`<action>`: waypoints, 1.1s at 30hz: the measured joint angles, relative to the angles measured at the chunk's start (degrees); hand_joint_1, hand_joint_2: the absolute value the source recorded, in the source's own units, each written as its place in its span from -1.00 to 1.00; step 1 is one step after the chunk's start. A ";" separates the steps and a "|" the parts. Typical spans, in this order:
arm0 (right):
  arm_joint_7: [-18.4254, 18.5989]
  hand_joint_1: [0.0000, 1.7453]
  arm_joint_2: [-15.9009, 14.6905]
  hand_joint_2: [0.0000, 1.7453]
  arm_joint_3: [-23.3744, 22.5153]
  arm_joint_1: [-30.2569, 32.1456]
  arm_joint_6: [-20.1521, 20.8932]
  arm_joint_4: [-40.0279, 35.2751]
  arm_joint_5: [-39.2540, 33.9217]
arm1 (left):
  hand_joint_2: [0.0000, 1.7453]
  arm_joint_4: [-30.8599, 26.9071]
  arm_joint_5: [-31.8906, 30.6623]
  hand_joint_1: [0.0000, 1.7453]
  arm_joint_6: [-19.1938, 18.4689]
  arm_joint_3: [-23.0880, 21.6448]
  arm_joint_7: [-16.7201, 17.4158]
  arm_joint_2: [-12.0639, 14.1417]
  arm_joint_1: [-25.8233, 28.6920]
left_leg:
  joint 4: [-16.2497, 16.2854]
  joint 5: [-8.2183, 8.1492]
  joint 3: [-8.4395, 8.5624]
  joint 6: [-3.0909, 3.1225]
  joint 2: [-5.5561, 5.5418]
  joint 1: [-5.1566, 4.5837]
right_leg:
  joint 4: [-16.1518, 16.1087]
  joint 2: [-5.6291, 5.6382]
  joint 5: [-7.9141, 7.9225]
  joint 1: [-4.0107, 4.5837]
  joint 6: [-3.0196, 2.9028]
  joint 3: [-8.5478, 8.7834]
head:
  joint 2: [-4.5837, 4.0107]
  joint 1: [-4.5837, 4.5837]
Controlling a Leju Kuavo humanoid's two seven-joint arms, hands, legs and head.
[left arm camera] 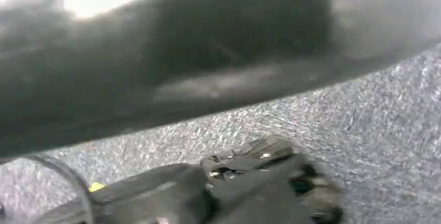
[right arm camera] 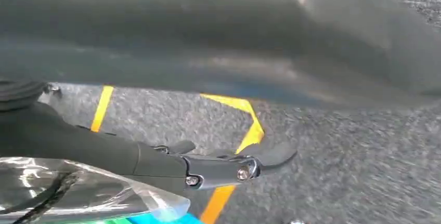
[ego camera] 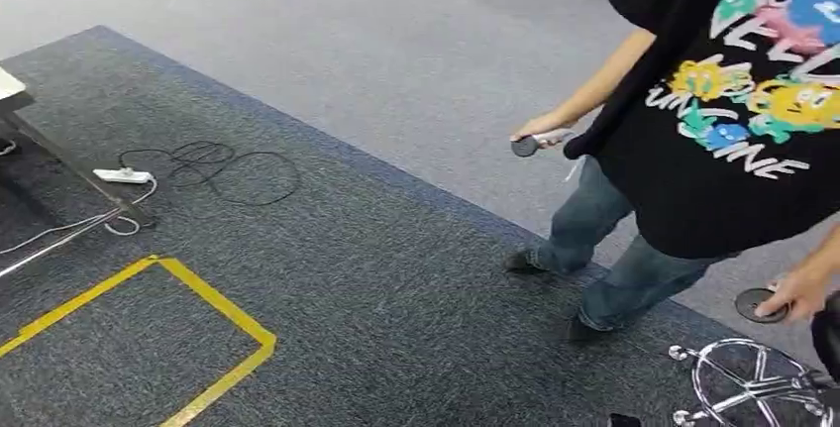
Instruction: Take the parts from the cabinet and place them on the table.
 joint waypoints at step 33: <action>1.33 -1.00 0.07 -1.00 0.02 0.45 0.11 0.00 0.50 | -1.00 0.00 -0.59 -1.00 -0.63 0.11 -0.05 -0.31 0.84 | 4.06 0.42 -2.06 0.21 -0.22 0.25 | 0.29 2.23 -0.12 0.09 0.23 -0.01 | 0.00 -0.31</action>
